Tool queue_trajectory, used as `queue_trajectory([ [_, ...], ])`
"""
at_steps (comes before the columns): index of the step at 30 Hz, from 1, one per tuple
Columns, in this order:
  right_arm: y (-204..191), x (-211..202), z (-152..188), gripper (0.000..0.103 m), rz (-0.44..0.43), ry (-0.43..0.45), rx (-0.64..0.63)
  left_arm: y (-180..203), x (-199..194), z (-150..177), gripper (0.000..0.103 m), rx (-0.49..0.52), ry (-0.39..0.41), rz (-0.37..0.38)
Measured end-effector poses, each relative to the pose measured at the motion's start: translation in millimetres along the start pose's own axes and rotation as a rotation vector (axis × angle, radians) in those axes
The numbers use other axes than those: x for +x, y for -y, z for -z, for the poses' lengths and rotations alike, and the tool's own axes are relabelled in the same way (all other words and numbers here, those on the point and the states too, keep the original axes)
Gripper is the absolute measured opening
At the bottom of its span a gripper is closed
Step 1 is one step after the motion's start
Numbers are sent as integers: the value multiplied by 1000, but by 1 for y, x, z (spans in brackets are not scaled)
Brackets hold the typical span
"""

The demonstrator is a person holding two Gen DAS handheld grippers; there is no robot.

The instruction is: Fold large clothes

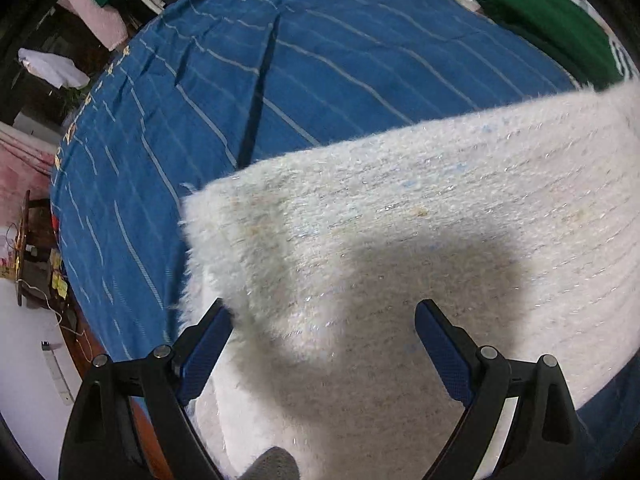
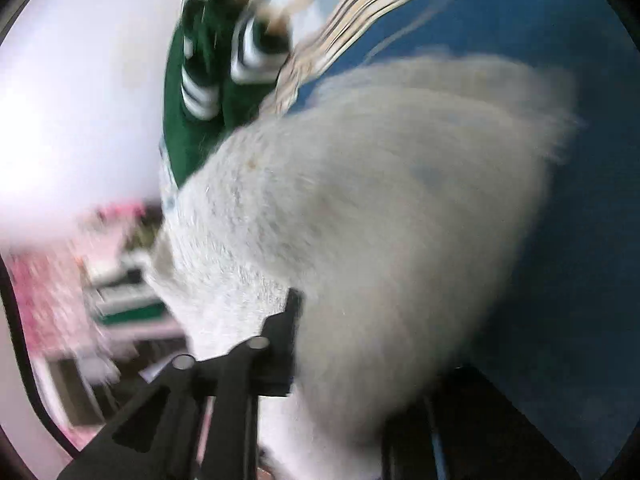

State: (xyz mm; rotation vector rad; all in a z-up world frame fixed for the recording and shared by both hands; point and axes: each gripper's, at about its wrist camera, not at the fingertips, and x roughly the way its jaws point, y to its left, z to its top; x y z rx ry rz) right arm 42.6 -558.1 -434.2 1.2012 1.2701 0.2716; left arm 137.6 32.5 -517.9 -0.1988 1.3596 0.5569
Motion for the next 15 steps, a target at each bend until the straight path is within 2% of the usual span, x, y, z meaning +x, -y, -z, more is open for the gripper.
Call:
queue_trajectory([
  [5,47,-99,68,7,11,99,175,7,-23,12,93,85,24,-13],
  [7,68,-130,101,7,68,106,236,11,-26,18,93,119,32,-13],
  [9,89,-146,137,8,181,73,240,19,-21,22,93,156,42,-30],
  [12,119,-162,154,21,317,-2,248,27,-2,20,93,187,47,-58],
  [14,122,-171,157,32,378,-3,230,34,17,17,94,205,24,-68],
  [15,115,-178,157,34,420,22,191,37,22,15,95,207,31,-67],
])
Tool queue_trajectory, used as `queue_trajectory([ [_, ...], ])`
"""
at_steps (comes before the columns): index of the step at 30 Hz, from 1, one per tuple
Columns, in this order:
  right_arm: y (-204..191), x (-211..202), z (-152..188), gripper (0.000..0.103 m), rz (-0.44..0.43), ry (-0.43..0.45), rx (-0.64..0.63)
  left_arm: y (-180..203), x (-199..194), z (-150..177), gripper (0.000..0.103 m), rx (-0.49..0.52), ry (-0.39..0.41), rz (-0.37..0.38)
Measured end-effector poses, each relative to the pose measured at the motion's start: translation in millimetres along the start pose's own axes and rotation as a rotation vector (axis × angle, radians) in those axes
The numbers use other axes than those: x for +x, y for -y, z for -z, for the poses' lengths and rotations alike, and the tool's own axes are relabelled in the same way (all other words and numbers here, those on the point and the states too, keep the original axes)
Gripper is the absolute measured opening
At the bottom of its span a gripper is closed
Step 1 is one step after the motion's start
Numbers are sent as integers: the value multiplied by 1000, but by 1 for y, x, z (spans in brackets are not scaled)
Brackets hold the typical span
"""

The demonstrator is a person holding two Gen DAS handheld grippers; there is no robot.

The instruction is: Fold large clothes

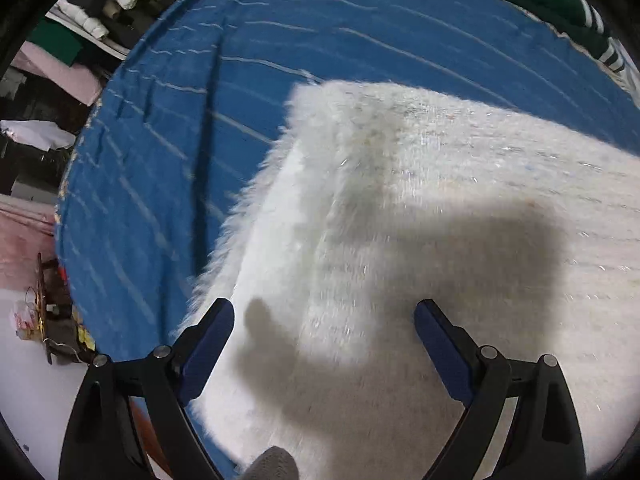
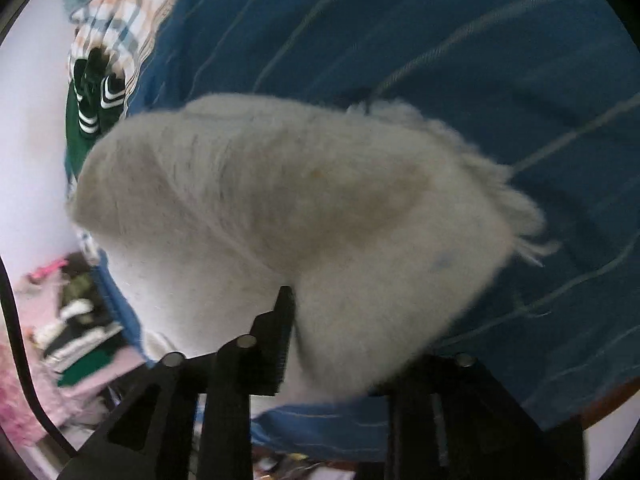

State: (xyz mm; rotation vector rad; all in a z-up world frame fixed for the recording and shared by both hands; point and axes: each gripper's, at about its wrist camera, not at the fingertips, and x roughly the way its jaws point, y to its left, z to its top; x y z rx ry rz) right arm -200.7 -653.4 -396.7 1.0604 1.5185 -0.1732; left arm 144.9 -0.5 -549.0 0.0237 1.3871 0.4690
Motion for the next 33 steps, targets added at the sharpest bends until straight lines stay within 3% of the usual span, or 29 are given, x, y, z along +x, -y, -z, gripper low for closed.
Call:
queue_trajectory([
  [1,-3,-8,4,38,20,42,-31,2,3,-3,103,2,10,-9],
  [2,-10,-18,5,49,37,85,-64,3,3,-6,103,3,26,-12],
  [3,-21,-23,3,53,55,113,-85,2,5,-10,103,3,43,5],
  [6,-35,-48,12,54,137,114,-164,-2,11,-16,103,-7,25,57],
  [10,-99,-54,14,53,226,134,-323,-26,20,-24,103,-86,-43,191],
  [15,-217,-3,3,50,226,122,-559,-23,20,-32,103,-31,-52,171],
  [17,-244,31,-10,36,259,101,-578,-20,19,-37,103,-3,-38,150],
  [18,-253,49,-17,36,280,92,-573,-18,19,-38,103,9,-32,142],
  [20,-258,86,-36,35,358,79,-544,-17,18,-41,103,11,-29,140],
  [22,-256,108,-48,35,374,95,-517,-18,9,-45,103,1,-39,127],
  [26,-274,118,-47,35,476,109,-589,0,-34,-53,103,39,21,145],
  [30,-275,93,-63,35,383,31,-487,52,-67,-57,103,132,36,209],
  [33,-267,55,-55,35,350,34,-482,91,-78,-52,103,201,32,251],
])
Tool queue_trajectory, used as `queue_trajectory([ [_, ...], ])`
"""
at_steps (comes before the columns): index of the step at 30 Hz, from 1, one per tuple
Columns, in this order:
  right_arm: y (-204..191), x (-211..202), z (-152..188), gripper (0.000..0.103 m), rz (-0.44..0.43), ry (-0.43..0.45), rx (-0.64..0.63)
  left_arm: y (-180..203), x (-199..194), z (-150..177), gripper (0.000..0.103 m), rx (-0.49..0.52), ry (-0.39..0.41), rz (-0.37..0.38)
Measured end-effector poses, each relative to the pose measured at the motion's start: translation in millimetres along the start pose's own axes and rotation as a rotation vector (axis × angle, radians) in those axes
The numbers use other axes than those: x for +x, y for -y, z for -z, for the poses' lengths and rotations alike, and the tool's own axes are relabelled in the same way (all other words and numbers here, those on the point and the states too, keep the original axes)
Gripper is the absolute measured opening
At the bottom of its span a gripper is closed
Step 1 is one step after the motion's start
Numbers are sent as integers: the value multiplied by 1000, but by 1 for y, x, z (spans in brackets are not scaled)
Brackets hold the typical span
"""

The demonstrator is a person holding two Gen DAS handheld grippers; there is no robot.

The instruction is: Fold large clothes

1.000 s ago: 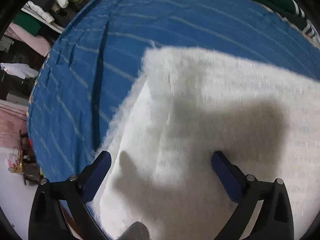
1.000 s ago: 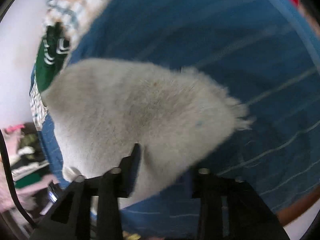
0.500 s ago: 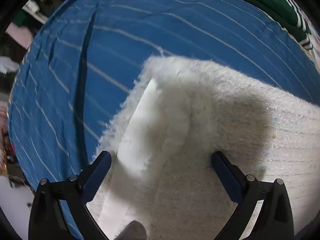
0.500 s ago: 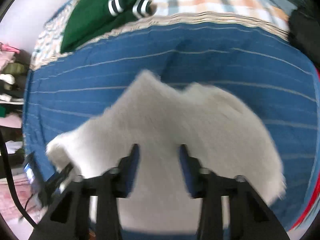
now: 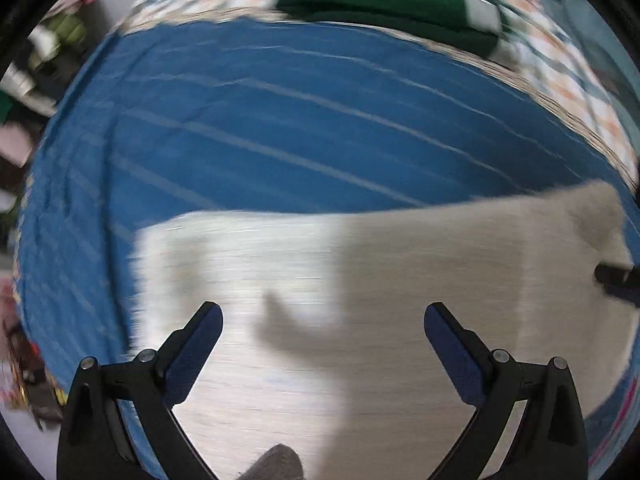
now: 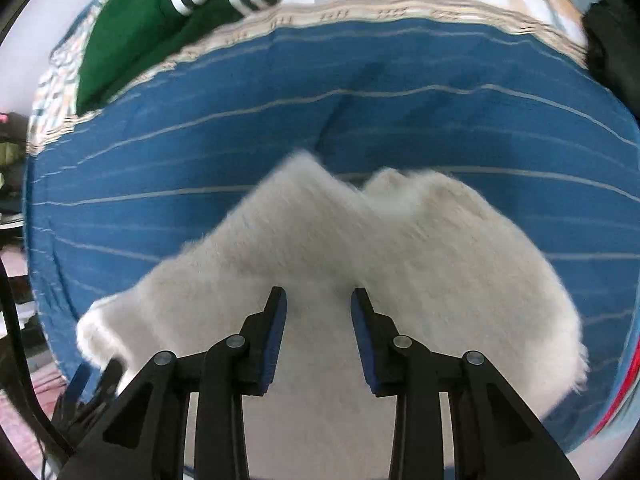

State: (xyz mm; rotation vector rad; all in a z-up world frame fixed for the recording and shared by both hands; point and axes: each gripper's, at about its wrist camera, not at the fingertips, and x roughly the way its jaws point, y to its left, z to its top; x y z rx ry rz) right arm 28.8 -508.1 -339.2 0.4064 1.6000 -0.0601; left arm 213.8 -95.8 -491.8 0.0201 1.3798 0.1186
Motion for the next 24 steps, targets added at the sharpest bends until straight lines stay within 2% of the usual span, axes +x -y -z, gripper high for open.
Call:
queue_trajectory([
  [4,30,-7,20,35,31,-46,27,54,6,-1,103,50,-27,43],
  [6,55,-2,32,35,58,-66,58,70,13,0,103,70,-42,26],
  [9,86,12,37,35,15,-91,115,80,24,-2,103,98,-34,-34],
  [13,101,22,32,36,-23,-101,119,84,31,-3,103,85,-42,-36],
  [20,110,37,17,36,-29,-124,80,96,30,1,103,129,-27,-91],
  [24,117,43,23,36,-47,-138,80,101,30,3,103,134,-24,-107],
])
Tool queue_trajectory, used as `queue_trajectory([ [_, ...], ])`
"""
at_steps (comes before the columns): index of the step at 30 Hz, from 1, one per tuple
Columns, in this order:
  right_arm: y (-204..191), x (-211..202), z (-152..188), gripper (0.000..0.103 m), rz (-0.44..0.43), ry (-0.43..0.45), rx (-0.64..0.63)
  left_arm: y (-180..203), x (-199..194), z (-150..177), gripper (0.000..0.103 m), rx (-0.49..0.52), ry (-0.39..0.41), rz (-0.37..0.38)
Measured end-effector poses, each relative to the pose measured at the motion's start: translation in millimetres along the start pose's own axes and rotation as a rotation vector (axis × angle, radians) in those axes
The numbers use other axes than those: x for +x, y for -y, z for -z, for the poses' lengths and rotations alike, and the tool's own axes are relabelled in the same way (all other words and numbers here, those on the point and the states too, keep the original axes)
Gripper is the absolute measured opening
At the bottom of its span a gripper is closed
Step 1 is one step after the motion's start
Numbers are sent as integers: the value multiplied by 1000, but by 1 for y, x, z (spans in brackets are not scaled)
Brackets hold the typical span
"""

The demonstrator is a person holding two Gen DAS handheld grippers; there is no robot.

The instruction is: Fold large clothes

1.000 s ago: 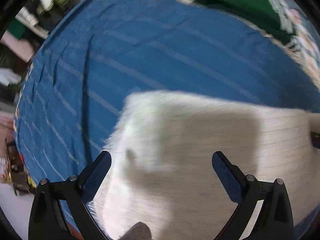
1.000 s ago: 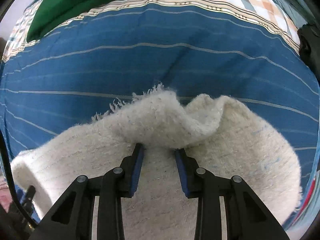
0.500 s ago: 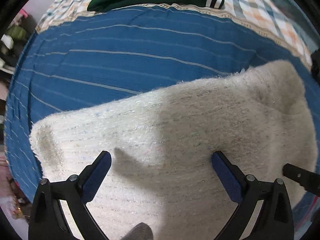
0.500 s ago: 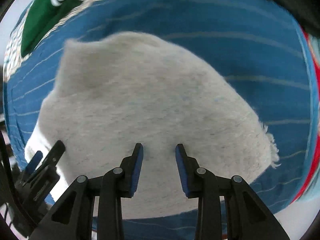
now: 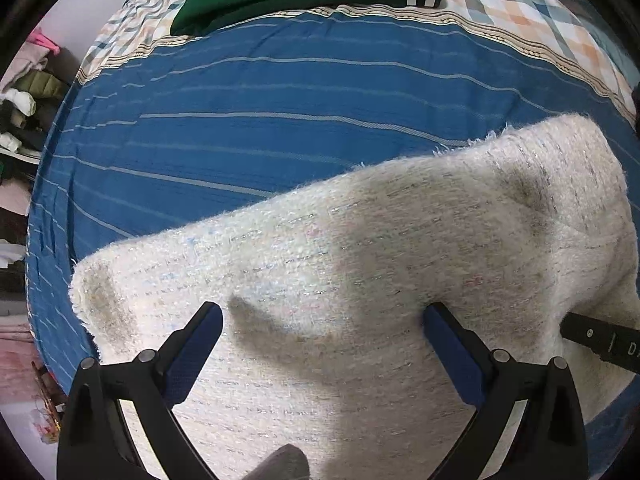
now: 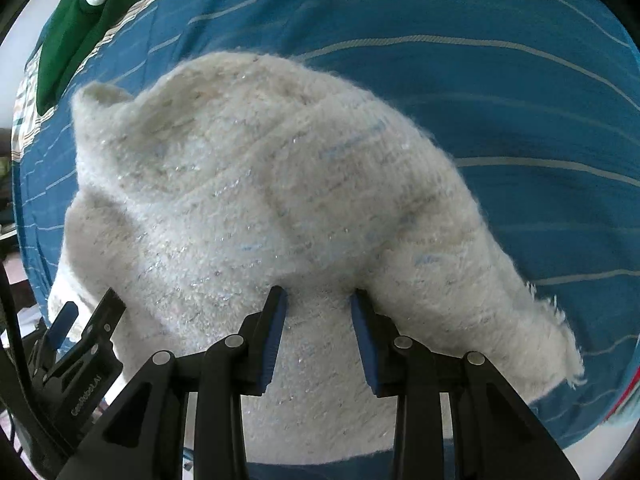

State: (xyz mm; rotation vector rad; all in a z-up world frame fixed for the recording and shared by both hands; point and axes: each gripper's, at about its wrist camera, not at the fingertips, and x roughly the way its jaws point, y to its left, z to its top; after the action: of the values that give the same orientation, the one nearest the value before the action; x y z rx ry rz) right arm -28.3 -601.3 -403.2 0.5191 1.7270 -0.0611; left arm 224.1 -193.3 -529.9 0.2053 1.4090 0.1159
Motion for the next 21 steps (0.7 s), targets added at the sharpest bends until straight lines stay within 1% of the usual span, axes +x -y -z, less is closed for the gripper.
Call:
queue_trajectory([
  [3,-3,4,-4,36,6,-5,2,-15,11,-10,103,-2,0,2],
  [6,-6,8,-5,36,13,-3,4,-10,6,-5,103,7,5,-5],
  [10,-9,9,-5,36,13,-6,-2,4,-3,1,103,57,41,-65],
  [14,-7,6,-7,36,12,9,-12,11,-6,5,103,80,66,-99],
  [21,-8,8,0,36,12,30,0,11,-8,8,103,79,72,-96],
])
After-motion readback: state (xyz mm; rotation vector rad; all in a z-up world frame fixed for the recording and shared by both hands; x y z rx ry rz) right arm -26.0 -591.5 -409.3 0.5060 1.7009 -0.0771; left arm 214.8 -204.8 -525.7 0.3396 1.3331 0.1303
